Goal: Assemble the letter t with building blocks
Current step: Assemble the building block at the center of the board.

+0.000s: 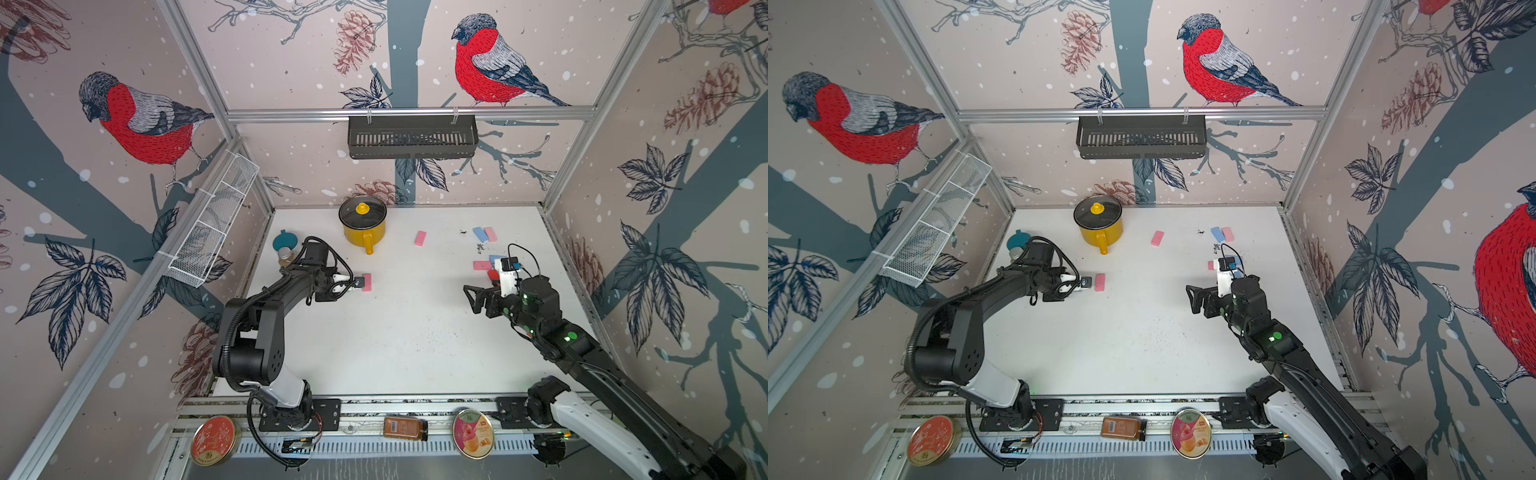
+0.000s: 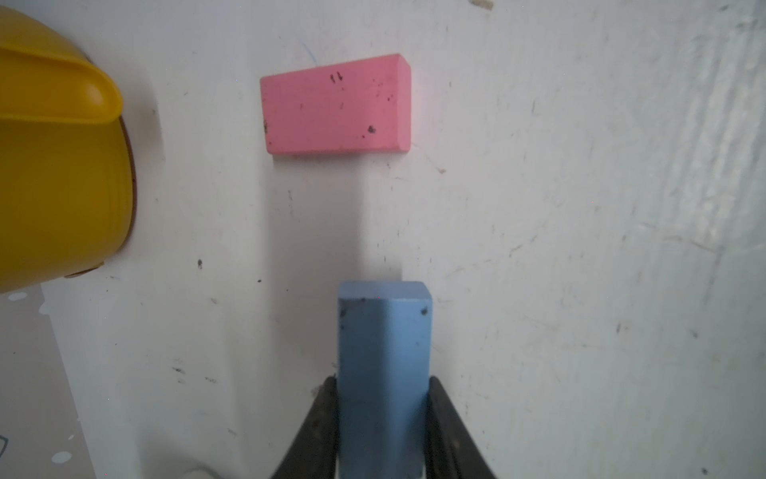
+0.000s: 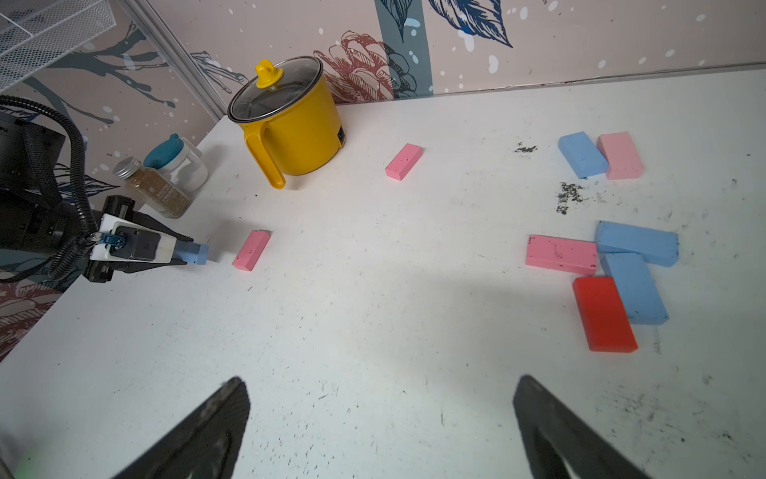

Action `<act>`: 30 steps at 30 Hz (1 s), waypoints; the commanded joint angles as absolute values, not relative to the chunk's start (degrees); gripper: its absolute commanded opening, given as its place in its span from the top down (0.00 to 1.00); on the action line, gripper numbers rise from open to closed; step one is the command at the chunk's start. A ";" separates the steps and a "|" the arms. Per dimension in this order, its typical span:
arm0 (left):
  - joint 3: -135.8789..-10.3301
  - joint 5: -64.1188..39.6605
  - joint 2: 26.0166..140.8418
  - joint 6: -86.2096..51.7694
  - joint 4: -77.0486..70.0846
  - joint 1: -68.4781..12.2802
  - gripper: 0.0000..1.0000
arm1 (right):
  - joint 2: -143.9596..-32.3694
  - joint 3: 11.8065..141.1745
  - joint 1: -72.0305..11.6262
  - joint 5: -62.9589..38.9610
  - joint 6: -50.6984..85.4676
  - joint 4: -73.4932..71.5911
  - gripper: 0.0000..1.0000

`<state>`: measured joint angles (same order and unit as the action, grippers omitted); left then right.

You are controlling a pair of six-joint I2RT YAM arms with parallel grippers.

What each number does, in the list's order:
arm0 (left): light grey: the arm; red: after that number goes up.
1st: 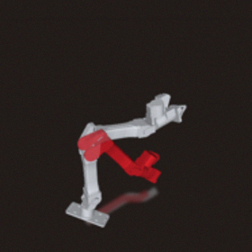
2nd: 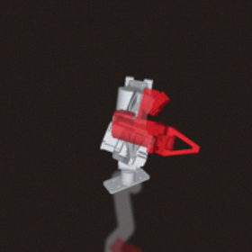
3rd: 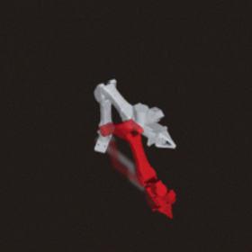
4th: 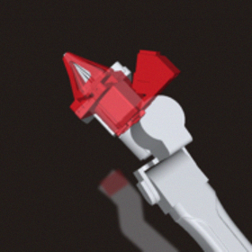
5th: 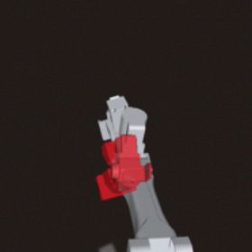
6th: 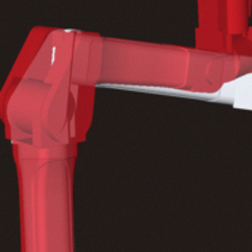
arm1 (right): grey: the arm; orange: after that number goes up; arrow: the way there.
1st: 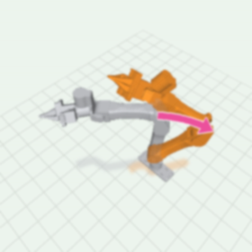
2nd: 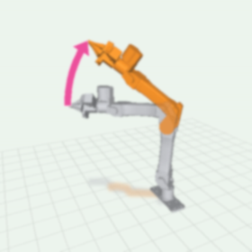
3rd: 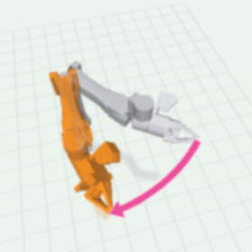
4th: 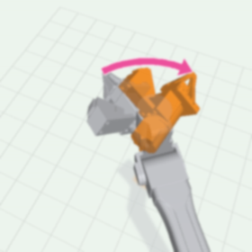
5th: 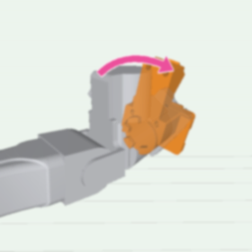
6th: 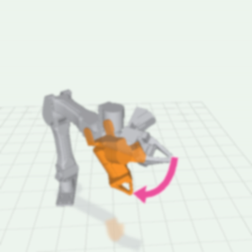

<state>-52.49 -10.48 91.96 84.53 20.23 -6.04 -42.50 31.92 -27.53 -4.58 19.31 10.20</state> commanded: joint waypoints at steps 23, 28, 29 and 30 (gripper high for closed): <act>-60.29 -9.82 102.98 86.66 25.75 -10.28 1.00 | -43.13 32.34 -27.78 -4.39 19.26 9.52 0.00; -60.53 -9.34 103.31 86.57 26.26 -10.63 1.00 | -43.12 32.34 -27.84 -4.31 19.29 9.51 0.00; -60.47 -9.24 103.28 86.66 26.28 -10.63 1.00 | -43.14 32.34 -27.85 -4.32 19.29 9.49 0.00; -60.38 -9.27 103.32 86.62 26.28 -10.67 1.00 | -43.09 32.28 -27.86 -4.31 19.26 9.49 0.00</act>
